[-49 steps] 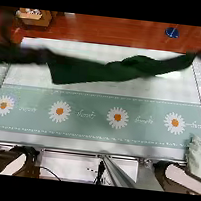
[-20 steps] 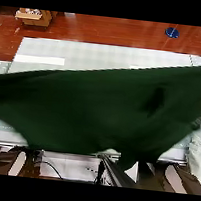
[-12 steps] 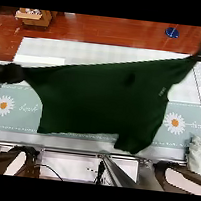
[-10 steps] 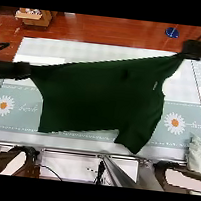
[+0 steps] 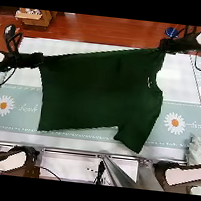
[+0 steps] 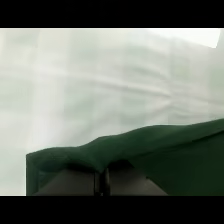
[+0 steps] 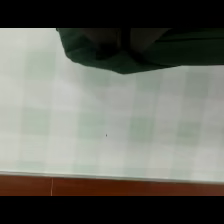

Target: Fold the shirts.

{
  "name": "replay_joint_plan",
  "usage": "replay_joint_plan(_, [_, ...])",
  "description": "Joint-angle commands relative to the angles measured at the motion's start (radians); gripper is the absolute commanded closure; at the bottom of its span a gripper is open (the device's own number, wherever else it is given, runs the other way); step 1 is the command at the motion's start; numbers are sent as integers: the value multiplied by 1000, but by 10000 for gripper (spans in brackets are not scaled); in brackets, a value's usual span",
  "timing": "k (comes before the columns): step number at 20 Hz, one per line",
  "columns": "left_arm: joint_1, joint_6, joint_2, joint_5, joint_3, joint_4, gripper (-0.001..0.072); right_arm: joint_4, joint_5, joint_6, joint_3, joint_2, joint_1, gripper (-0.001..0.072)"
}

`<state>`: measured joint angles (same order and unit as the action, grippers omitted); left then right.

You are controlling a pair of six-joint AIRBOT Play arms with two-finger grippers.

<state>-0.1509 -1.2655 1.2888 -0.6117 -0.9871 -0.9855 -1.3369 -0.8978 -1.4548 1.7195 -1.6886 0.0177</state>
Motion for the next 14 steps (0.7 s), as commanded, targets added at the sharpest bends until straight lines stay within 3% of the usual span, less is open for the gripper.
replay_joint_plan(1, [23,67,92,161,-4,29,684,5,111,0,0,-71,-2,667])
replay_joint_plan(6, [45,87,179,267,-4,29,684,63,138,0,-1,-156,-2,667])
replay_joint_plan(11, [39,88,202,266,-8,24,684,93,76,0,0,-168,0,667])
replay_joint_plan(14, [1,113,192,64,-66,-32,684,58,-101,-13,0,-114,26,667])
